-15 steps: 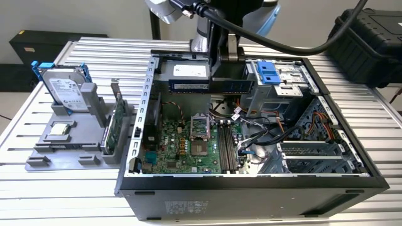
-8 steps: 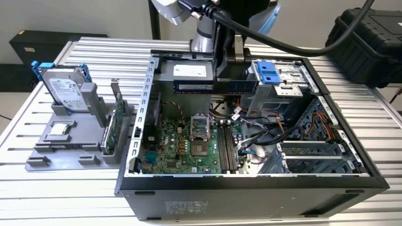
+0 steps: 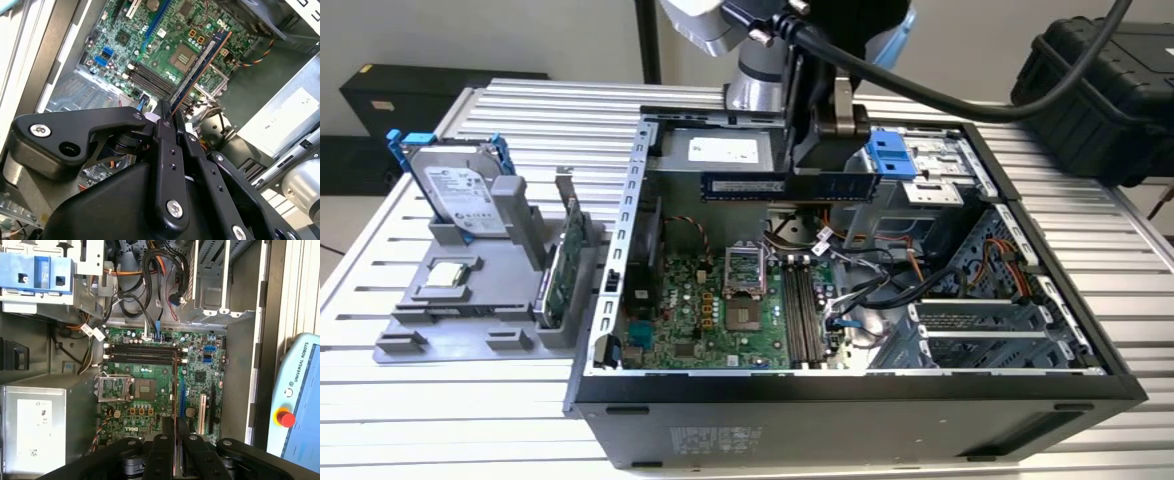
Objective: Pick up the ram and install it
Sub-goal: 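Pick up the ram and move it above insertion slot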
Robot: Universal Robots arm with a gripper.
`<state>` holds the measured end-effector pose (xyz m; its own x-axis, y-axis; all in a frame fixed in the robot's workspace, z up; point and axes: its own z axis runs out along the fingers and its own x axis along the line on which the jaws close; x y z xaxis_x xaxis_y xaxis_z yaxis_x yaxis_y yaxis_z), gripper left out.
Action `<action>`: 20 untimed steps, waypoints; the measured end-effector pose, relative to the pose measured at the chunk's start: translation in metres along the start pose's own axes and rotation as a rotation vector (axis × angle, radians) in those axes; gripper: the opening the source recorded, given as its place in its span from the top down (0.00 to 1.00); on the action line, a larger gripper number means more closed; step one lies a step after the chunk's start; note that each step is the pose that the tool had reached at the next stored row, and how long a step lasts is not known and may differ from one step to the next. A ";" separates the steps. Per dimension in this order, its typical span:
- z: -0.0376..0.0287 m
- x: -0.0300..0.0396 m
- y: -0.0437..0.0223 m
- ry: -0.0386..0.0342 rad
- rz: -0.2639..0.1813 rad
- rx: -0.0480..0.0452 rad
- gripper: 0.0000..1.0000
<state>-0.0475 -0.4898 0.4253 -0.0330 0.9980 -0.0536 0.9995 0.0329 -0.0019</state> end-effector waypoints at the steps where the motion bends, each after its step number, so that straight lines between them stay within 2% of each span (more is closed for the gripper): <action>1: 0.0001 0.0000 0.0010 0.0000 0.000 0.0000 1.00; 20: 0.0027 -0.0005 0.0200 -0.0001 0.000 0.0001 1.00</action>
<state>-0.0275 -0.4898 0.4226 -0.0330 0.9980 -0.0537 0.9995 0.0329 -0.0020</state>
